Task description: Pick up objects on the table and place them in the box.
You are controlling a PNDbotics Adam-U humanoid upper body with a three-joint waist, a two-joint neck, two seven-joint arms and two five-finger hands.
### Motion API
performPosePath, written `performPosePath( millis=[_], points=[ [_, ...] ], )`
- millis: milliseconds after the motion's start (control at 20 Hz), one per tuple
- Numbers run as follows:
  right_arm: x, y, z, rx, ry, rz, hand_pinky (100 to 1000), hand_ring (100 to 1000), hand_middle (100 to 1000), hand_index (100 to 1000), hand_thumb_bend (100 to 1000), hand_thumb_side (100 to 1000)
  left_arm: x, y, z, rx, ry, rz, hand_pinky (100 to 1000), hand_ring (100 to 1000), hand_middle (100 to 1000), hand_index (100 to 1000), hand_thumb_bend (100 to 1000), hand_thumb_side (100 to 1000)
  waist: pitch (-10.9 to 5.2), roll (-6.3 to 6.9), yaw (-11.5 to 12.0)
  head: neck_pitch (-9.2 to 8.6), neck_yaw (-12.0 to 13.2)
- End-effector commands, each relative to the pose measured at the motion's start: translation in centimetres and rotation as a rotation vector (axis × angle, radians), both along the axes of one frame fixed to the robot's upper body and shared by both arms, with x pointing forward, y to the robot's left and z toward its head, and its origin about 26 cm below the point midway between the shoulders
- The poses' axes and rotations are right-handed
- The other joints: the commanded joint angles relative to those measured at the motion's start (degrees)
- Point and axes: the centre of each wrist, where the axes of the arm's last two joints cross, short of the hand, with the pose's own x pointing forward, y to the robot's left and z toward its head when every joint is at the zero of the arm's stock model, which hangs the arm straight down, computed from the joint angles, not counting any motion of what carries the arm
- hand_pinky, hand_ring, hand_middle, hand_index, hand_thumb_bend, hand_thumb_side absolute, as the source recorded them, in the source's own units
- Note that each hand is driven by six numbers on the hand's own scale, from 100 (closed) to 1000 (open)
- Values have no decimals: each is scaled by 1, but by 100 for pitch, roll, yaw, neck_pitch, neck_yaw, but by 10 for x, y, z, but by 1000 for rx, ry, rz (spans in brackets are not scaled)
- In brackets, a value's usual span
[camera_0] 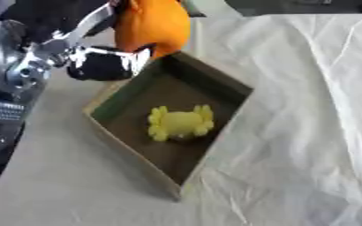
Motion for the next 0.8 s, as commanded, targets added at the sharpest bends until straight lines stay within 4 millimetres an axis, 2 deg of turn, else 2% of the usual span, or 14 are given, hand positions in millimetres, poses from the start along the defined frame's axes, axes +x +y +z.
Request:
performPosePath(
  millis=[50,400,800],
  points=[
    [-4,-1,9,-20,-30,1,695,540,465,697,100,442,2,-5,-3,55,-1,-5,267,484,434,520,100,270,-78,-13,-7,-34,8],
    [-4,-1,8,-18,-28,0,696,540,464,697,100,440,14,-15,-27,222,89,-11,349,539,474,571,100,246,-45,-35,-15,-97,-7],
    [-5,-2,7,-17,-23,0,697,539,463,697,100,440,20,-21,-38,387,170,-21,482,650,597,713,100,225,-32,-53,-24,-126,10]
  ],
)
